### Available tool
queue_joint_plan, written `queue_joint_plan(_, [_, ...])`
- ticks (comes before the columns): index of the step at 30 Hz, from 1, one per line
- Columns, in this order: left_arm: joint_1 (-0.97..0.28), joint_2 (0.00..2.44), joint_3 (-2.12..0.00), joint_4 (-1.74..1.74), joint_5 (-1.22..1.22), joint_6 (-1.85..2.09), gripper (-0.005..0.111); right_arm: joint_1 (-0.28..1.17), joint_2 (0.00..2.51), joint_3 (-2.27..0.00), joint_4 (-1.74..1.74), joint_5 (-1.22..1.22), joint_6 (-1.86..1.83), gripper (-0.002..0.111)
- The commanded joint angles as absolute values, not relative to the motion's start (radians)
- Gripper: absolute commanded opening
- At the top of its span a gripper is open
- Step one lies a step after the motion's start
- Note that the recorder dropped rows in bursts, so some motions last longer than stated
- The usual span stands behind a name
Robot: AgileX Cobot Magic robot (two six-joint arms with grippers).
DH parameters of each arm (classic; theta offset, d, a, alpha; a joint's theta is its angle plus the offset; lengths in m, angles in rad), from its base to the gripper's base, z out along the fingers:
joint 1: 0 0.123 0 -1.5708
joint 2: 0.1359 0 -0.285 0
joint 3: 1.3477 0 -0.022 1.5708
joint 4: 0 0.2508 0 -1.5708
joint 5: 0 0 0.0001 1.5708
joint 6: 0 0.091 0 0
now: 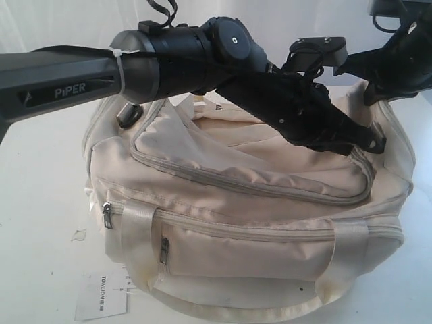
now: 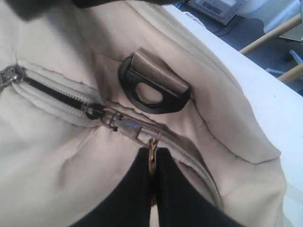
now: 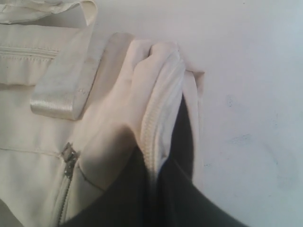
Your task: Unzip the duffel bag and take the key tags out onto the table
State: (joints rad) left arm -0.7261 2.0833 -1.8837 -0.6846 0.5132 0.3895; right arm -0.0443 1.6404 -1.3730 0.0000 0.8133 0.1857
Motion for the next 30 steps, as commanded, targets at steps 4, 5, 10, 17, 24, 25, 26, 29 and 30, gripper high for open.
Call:
queue_joint_plan(4, [-0.76, 2.058, -1.884, -0.731, 0.636, 0.387, 0.0, -0.097, 1.63, -1.372, -0.018, 0.762, 0.214, 0.0])
queue_joint_plan(5, [-0.76, 2.058, -1.884, -0.731, 0.64, 0.387, 0.0, -0.101, 1.63, -1.372, -0.018, 0.761, 0.214, 0.0])
queue_joint_plan(10, [-0.771, 2.042, -1.884, -0.728, 0.657, 0.387, 0.0, -0.101, 1.63, -1.372, -0.018, 0.748, 0.214, 0.0])
queue_joint_plan(17, [-0.801, 2.033, -1.884, -0.735, 0.709, 0.391, 0.0, -0.101, 1.636, -1.372, -0.022, 0.742, 0.214, 0.0])
queue_joint_plan(24, [-0.811, 2.024, -1.884, -0.721, 0.736, 0.391, 0.0, -0.108, 1.645, -1.372, -0.029, 0.742, 0.214, 0.0])
queue_joint_plan(25, [-0.811, 2.025, -1.884, -0.716, 0.734, 0.391, 0.0, -0.112, 1.645, -1.372, -0.029, 0.742, 0.214, 0.0])
queue_joint_plan(26, [-0.811, 2.023, -1.884, -0.708, 0.734, 0.391, 0.0, -0.12, 1.645, -1.372, -0.033, 0.746, 0.214, 0.0])
queue_joint_plan(29, [-0.811, 2.023, -1.884, -0.613, 0.736, 0.324, 0.0, -0.156, 1.645, -1.372, -0.041, 0.758, 0.214, 0.0])
queue_joint_plan(30, [-0.811, 2.023, -1.884, -0.6, 0.734, 0.315, 0.0, -0.164, 1.645, -1.372, -0.041, 0.76, 0.214, 0.0])
